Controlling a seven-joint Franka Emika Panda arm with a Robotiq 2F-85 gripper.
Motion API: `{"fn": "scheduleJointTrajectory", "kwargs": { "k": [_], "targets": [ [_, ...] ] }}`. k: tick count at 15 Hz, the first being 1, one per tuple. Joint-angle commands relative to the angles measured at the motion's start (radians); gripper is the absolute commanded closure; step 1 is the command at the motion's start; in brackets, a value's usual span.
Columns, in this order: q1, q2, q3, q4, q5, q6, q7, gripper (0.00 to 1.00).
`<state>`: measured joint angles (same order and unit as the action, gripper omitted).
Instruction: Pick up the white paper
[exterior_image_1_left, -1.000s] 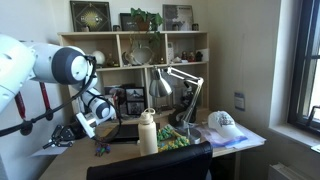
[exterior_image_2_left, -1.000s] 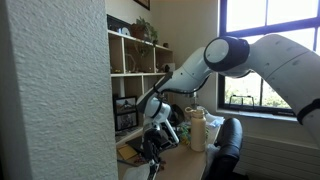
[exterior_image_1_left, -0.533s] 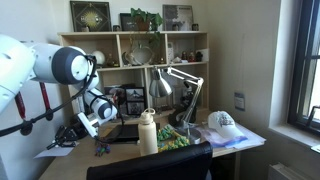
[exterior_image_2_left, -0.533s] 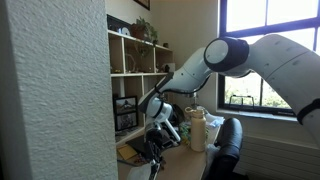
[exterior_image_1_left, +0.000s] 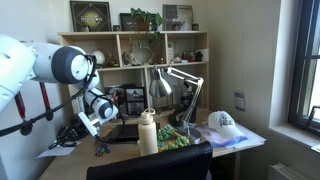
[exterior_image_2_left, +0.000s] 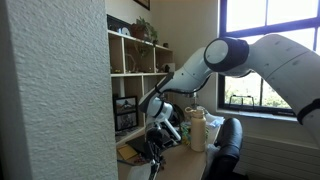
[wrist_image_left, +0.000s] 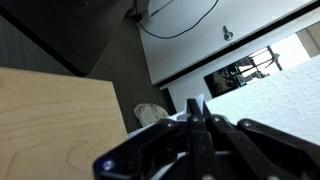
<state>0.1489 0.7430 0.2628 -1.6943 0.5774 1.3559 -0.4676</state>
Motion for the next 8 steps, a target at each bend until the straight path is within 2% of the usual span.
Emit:
{"fn": "scheduleJointTrajectory", "kwargs": {
  "k": [1,8],
  "targets": [
    [0.008,-0.052,-0.009,-0.029,-0.001,0.025,0.062,0.75],
    [0.044,-0.102,-0.013,-0.035,-0.030,0.070,0.176,0.75]
  ]
}}
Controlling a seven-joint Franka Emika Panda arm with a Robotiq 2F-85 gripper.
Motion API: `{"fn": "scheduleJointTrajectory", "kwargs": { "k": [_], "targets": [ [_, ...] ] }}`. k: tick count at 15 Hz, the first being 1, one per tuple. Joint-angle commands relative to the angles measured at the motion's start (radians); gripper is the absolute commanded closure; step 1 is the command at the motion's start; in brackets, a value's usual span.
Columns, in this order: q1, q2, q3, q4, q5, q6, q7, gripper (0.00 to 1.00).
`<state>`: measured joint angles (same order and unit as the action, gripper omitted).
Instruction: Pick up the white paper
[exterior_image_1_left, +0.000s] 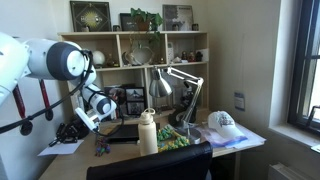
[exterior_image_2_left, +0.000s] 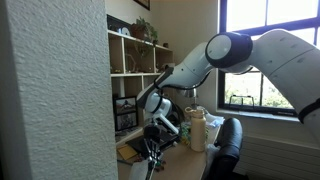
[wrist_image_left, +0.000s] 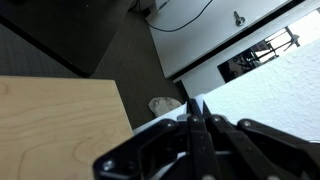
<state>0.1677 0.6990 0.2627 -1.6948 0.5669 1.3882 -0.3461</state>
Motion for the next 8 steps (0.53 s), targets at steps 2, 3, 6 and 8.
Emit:
{"fn": "scheduleJointTrajectory", "kwargs": {
  "k": [2,3,6,8],
  "targets": [
    [0.035,-0.063,-0.009,-0.029,-0.035,0.039,0.069,0.75],
    [0.042,-0.067,-0.005,-0.027,-0.046,0.036,0.076,0.75],
    [0.067,-0.083,0.001,-0.029,-0.078,0.038,0.096,0.75],
    [0.084,-0.093,0.001,-0.032,-0.096,0.046,0.111,0.75]
  ]
}}
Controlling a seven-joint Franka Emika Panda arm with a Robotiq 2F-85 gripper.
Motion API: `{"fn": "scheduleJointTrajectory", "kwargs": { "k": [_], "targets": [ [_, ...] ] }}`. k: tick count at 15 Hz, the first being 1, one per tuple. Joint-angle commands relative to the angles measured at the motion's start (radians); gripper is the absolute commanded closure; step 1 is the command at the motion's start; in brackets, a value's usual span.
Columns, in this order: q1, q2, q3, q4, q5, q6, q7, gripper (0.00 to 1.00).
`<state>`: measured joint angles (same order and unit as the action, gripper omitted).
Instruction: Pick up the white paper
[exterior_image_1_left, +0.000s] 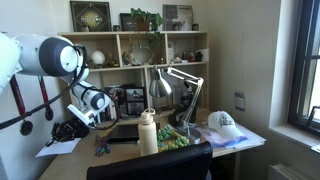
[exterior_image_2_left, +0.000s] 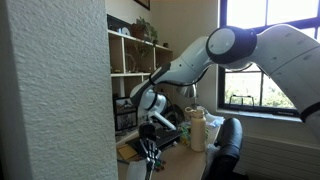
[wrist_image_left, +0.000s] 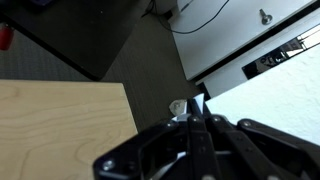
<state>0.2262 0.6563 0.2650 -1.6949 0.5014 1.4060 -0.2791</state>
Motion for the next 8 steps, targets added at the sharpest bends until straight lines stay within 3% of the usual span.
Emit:
{"fn": "scheduleJointTrajectory", "kwargs": {
  "k": [1,4,5,8],
  "targets": [
    [0.033,-0.057,-0.002,-0.036,-0.037,0.035,0.057,0.75],
    [0.041,-0.070,-0.004,-0.042,-0.038,0.058,0.081,0.75],
    [0.032,-0.019,0.006,0.003,-0.030,0.024,0.055,1.00],
    [0.033,-0.025,0.005,0.001,-0.031,0.032,0.056,1.00]
  ]
}}
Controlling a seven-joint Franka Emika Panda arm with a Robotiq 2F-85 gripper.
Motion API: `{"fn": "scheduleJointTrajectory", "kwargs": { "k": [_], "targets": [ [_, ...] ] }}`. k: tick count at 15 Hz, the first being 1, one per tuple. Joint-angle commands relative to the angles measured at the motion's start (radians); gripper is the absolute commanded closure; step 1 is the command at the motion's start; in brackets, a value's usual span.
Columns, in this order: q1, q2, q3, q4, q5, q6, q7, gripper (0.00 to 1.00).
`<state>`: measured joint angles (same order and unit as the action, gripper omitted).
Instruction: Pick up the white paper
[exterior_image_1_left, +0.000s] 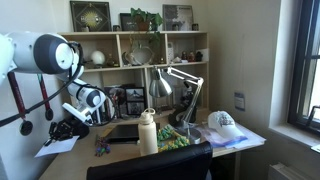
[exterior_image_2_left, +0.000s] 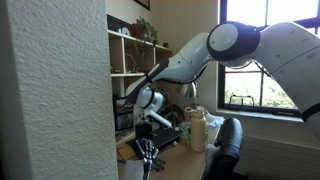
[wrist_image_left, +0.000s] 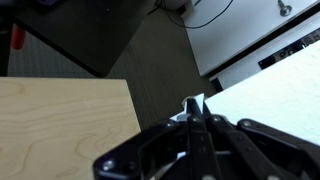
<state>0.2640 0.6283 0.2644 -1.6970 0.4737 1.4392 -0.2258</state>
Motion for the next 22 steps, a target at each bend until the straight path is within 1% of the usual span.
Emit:
{"fn": "scheduleJointTrajectory", "kwargs": {
  "k": [1,5,6,7,11,13,22],
  "targets": [
    [-0.004,0.002,0.006,0.003,-0.001,0.003,0.001,0.75],
    [0.006,-0.004,0.006,0.000,-0.009,0.012,0.016,0.75],
    [0.007,-0.005,0.006,-0.001,-0.010,0.015,0.016,1.00],
    [0.009,-0.007,0.006,-0.002,-0.011,0.016,0.016,1.00],
    [0.013,-0.010,0.006,-0.002,-0.014,0.018,0.018,1.00],
    [0.013,-0.015,0.006,-0.006,-0.012,0.021,0.018,0.75],
    [0.017,-0.035,0.005,-0.018,-0.018,0.039,0.024,0.75]
  ]
}}
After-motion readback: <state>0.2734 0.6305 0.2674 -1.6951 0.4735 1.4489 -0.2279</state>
